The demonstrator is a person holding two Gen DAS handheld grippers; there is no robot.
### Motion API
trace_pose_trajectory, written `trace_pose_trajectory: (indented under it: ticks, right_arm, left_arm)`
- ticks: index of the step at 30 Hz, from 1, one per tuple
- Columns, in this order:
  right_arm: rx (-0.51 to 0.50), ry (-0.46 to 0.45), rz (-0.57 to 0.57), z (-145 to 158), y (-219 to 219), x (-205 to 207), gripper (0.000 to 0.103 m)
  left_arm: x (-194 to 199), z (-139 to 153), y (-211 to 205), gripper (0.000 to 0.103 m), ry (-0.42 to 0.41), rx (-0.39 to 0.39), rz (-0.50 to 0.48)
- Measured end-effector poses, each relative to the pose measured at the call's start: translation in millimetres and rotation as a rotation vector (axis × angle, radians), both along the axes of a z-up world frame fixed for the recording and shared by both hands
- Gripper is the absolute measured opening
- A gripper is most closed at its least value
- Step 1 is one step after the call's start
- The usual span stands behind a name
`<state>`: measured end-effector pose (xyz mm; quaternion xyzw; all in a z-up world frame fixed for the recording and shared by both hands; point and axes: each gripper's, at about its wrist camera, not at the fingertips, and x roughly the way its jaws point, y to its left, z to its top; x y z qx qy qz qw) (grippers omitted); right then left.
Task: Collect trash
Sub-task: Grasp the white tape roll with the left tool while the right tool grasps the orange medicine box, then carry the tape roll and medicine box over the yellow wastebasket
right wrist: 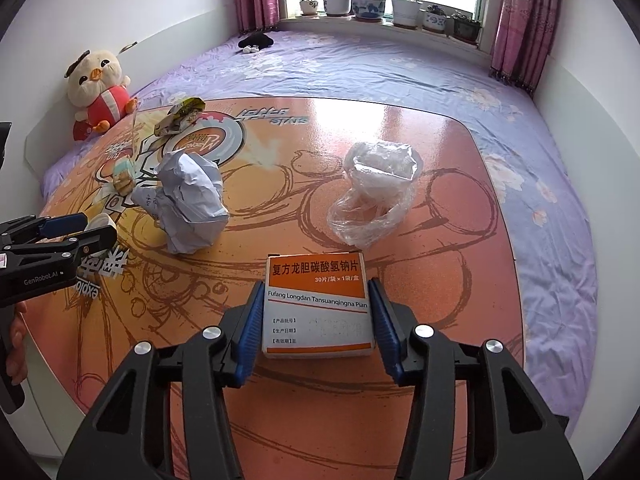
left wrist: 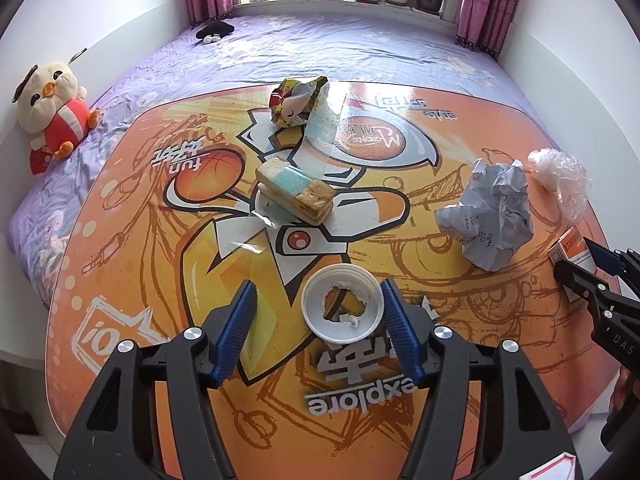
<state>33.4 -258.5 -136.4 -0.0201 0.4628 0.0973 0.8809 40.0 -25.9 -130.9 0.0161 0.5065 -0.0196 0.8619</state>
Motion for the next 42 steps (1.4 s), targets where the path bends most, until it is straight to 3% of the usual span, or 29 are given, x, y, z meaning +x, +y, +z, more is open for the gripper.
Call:
trace_pose_trajectory:
  ticks: [5, 23, 28, 36, 42]
  right_arm:
    - [-0.006, 0.002, 0.013, 0, 3, -2, 0.051]
    - [-0.023, 0.034, 0.018, 3, 9, 2, 0.051]
    - [0.002, 0.043, 0.027, 12, 16, -8, 0.051]
    - [0.076, 0.002, 0.174, 40, 49, -35, 0.051]
    - [0.129, -0.019, 0.372, 57, 95, -56, 0.051]
  left_arm:
    - [1, 1, 7, 0.039, 0.005, -0.004, 0.003]
    - [8, 1, 18, 0.039, 0.057, -0.064, -0.085]
    - [-9, 13, 24, 0.039, 0.04, -0.079, -0.095]
    - [-57, 32, 48, 0.039, 0.009, -0.119, -0.079]
    - [-97, 43, 83, 0.039, -0.016, -0.125, -0.035]
